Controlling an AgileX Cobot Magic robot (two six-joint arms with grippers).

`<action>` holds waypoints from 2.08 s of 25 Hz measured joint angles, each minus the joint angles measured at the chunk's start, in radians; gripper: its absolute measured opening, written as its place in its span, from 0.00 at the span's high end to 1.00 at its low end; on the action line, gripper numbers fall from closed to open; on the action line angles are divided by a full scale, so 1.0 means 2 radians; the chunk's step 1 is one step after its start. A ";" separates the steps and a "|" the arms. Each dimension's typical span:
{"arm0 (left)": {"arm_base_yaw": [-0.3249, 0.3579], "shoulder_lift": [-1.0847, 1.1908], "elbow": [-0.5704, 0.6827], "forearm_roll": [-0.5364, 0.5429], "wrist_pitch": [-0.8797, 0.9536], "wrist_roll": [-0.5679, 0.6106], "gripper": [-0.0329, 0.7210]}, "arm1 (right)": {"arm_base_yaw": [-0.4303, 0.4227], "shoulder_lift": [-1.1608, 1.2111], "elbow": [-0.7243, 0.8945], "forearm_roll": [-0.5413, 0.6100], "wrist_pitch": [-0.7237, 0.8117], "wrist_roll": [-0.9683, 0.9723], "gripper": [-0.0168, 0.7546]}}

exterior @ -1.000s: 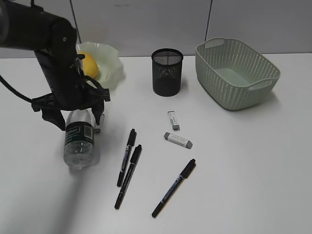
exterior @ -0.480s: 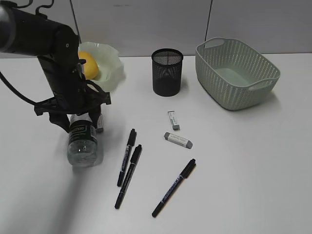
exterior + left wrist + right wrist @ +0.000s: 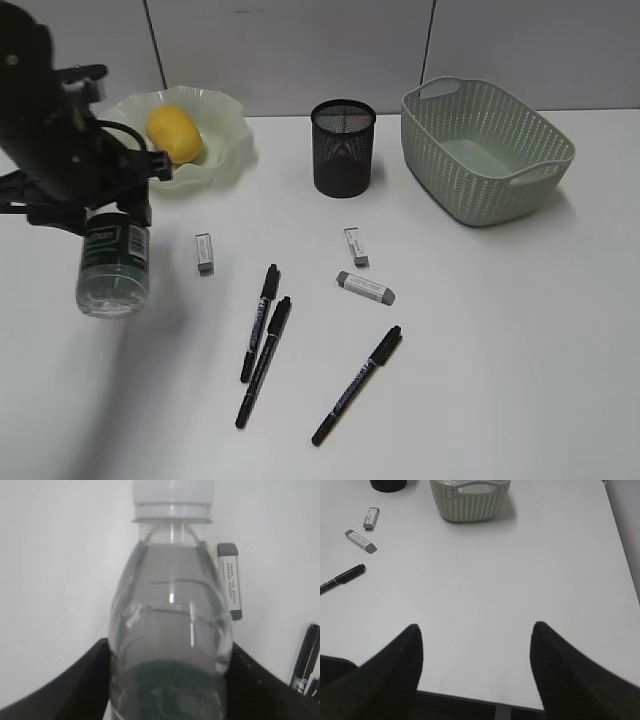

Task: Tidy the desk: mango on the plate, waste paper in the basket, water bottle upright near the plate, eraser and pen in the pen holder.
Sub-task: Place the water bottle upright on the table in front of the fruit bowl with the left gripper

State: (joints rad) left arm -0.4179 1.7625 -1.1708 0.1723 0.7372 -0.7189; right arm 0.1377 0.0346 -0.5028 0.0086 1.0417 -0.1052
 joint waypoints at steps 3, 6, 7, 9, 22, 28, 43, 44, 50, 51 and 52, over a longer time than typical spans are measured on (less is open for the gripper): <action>0.025 -0.071 0.064 0.011 -0.055 0.006 0.33 | 0.000 0.000 0.000 0.000 0.000 0.000 0.29; 0.063 -0.131 0.126 0.016 -0.166 0.038 0.33 | 0.000 0.000 0.000 0.000 0.000 0.000 0.29; 0.081 -0.148 0.149 0.016 -0.219 0.056 0.33 | 0.000 0.000 0.000 0.000 0.000 0.000 0.29; 0.107 -0.158 0.192 0.019 -0.324 0.087 0.33 | 0.000 0.000 0.000 0.000 0.000 0.000 0.29; 0.187 0.048 0.301 0.030 -0.941 0.265 0.33 | 0.000 0.000 0.000 0.000 0.000 0.000 0.29; 0.187 0.124 0.283 0.020 -0.945 0.267 0.33 | 0.000 0.000 0.000 0.000 0.000 0.000 0.29; 0.187 0.155 0.244 0.050 -0.958 0.269 0.33 | 0.000 0.000 0.000 0.000 0.000 0.000 0.29; 0.187 0.153 0.248 0.051 -0.958 0.269 0.33 | 0.000 0.000 0.000 0.000 0.000 0.000 0.29; 0.187 0.133 0.277 0.057 -0.963 0.269 0.18 | 0.000 0.000 0.000 0.000 0.000 0.000 0.29; 0.187 0.132 0.279 0.060 -0.966 0.269 0.17 | 0.000 0.000 0.000 0.000 0.000 0.000 0.29; 0.187 0.132 0.279 0.062 -0.970 0.269 0.17 | 0.000 0.000 0.000 -0.004 0.000 0.000 0.29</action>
State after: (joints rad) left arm -0.0437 2.0258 -0.6136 0.2962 -1.2032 -0.1815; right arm 0.1377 0.0346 -0.5028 0.0000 1.0408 -0.1052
